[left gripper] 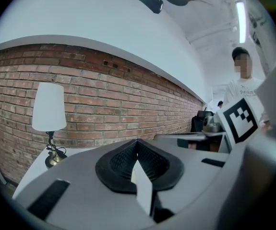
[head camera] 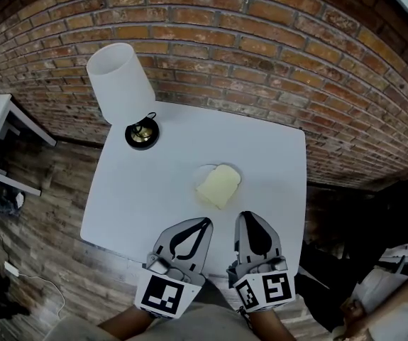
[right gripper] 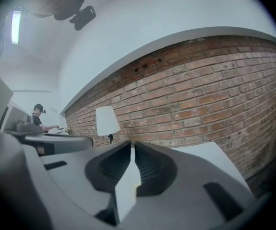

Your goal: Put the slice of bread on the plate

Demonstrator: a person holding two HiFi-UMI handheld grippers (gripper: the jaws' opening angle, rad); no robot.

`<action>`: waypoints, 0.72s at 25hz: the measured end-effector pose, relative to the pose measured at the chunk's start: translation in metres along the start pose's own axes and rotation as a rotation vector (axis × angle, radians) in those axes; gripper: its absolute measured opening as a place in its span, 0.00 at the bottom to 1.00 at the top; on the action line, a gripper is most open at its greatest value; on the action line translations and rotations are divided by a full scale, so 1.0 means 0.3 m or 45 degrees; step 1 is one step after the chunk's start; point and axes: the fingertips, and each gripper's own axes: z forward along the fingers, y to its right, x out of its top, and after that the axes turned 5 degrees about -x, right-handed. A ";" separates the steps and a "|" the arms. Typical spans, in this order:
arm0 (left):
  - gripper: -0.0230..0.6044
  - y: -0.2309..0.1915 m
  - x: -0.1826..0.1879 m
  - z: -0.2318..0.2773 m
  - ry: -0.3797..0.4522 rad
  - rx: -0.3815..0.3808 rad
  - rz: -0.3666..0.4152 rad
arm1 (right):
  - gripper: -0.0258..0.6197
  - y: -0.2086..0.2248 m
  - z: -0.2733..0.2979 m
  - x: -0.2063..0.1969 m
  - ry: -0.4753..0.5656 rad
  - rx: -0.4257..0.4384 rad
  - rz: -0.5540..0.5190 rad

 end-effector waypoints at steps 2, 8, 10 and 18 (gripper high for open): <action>0.05 0.009 0.007 -0.010 0.009 0.004 0.003 | 0.09 -0.015 -0.029 0.015 0.020 0.006 -0.023; 0.05 0.038 0.029 -0.036 0.033 0.007 0.025 | 0.08 -0.065 -0.103 0.067 0.086 0.039 -0.074; 0.05 0.050 0.031 -0.047 0.039 0.006 0.027 | 0.08 -0.086 -0.122 0.081 0.105 0.054 -0.091; 0.05 0.083 0.053 -0.090 0.062 0.006 0.040 | 0.07 -0.156 -0.203 0.122 0.147 0.098 -0.168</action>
